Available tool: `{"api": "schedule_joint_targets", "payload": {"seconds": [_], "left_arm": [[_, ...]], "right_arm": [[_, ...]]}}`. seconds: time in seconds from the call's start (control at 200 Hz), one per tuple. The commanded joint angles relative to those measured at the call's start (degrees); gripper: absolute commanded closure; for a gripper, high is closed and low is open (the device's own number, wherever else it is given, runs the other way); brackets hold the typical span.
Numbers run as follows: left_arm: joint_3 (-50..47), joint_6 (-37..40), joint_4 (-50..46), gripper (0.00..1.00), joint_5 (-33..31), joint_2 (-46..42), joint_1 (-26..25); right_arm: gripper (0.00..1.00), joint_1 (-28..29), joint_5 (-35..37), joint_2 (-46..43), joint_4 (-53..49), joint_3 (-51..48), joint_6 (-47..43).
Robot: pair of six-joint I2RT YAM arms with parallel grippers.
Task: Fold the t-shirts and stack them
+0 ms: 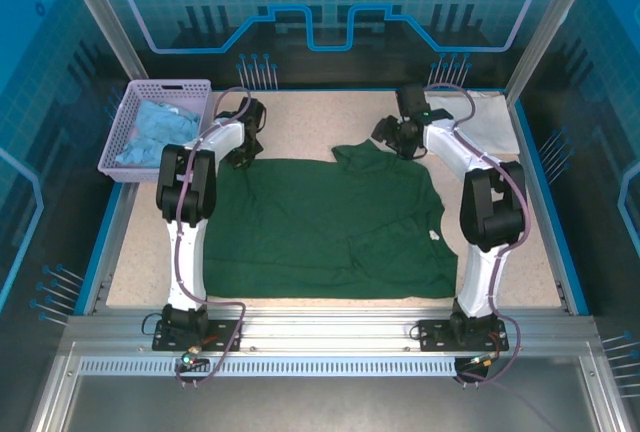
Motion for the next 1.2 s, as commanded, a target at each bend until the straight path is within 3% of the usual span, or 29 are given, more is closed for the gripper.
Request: {"api": "schedule_joint_targets", "payload": {"seconds": [0.0,0.29,0.535,0.795,1.085,1.196], "left_arm": [[-1.2,2.4,3.5,0.88,-0.6,-2.4,-0.8],[-3.7,3.6,6.4,0.90,0.6,-3.6,-1.0],[-4.3,4.3,7.6,0.90,1.6,-3.7,-1.1],[-4.4,4.9,8.3,0.91,2.0,-3.5,-1.0],[-4.8,4.8,8.2,0.91,1.8,-3.8,-1.1],[-4.9,4.9,8.0,0.91,1.8,-3.8,-1.1]], "right_arm": [[0.37,1.8,3.3,4.8,-11.0,6.5,-3.7],[0.42,0.4,7.4,21.8,-23.7,29.7,-10.1],[0.43,0.7,3.7,28.5,-23.1,35.3,-16.4],[0.47,1.8,-0.3,20.4,-13.5,21.6,-17.9],[0.46,2.9,-1.4,16.1,-10.6,16.6,-20.4],[0.51,3.0,-1.4,17.1,-11.7,17.5,-21.1]]}}
